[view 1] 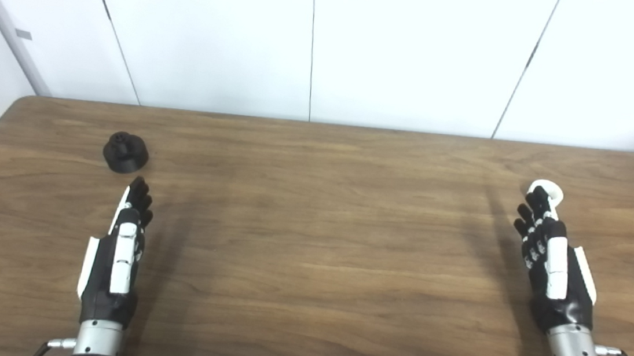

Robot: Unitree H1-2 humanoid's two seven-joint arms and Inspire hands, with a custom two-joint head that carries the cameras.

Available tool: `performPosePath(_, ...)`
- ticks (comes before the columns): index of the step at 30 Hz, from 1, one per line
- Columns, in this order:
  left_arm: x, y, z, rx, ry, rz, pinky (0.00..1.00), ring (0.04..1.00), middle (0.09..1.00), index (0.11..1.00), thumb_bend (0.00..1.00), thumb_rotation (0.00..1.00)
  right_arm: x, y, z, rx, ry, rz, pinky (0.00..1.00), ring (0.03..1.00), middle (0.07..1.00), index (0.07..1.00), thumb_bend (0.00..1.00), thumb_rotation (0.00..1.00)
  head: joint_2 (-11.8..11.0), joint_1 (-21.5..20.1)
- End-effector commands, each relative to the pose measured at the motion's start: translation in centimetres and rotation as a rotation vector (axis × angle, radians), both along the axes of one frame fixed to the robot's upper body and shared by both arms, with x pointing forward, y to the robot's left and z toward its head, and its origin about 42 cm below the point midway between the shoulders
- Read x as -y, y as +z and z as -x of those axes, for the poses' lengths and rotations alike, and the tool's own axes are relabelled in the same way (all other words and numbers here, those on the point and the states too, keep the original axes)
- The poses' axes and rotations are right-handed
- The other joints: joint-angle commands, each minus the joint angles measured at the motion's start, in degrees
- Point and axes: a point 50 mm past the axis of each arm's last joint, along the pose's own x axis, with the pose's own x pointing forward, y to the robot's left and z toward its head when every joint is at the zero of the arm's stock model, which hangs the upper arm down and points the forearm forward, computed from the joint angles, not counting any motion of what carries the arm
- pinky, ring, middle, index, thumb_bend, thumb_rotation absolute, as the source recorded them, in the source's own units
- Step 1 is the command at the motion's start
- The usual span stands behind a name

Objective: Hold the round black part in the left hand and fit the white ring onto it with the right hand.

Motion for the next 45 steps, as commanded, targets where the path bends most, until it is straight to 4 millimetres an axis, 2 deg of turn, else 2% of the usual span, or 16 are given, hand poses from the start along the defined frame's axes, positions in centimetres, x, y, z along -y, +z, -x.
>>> performPosePath(1,-0.4,-1.3,0.8,-0.05,0.008,-0.003,1.0,1.0,1.0,1.0,0.4,0.98,-0.3,-2.9,1.6,-0.088,-0.022,-0.028,0.97,0.975,0.986,0.976,0.57,1.0,0.03,0.02)
performPosePath(9,-0.4,-1.3,0.7,-0.047,0.007,-0.008,1.0,1.0,1.0,1.0,0.4,0.98,-0.3,-2.9,1.7,-0.084,-0.017,-0.038,0.97,0.974,0.982,0.977,0.53,1.0,0.15,0.15)
performPosePath(19,-0.3,-1.3,0.7,-0.051,0.009,-0.006,1.0,1.0,1.0,1.0,0.41,0.98,-0.3,-2.7,1.6,-0.083,-0.011,-0.038,0.98,0.979,0.989,0.982,0.54,1.0,0.08,0.79)
performPosePath(24,-0.1,-1.3,0.7,-0.047,0.011,0.004,1.0,1.0,1.0,1.0,0.38,0.98,-0.2,-2.7,1.7,-0.091,-0.021,-0.039,0.97,0.97,0.981,0.976,0.54,1.0,-0.16,2.14)
performPosePath(32,0.9,-1.5,0.6,-0.062,0.008,-0.026,1.0,1.0,1.0,1.0,0.36,0.98,0.9,-3.0,1.7,-0.097,-0.017,-0.02,0.97,0.971,0.971,0.971,0.53,1.0,-1.84,9.05)
performPosePath(38,1.9,-2.0,0.4,-0.068,0.012,-0.037,1.0,1.0,1.0,1.0,0.38,1.0,2.0,-3.6,1.7,-0.097,-0.016,-0.04,0.98,0.976,0.975,0.976,0.55,1.0,-3.55,14.36)
performPosePath(45,3.0,-2.6,0.2,-0.083,0.02,-0.043,1.0,1.0,1.0,0.999,0.45,0.98,2.9,-3.8,1.4,-0.107,-0.009,-0.045,1.0,0.98,0.98,0.977,0.52,1.0,-4.87,17.91)
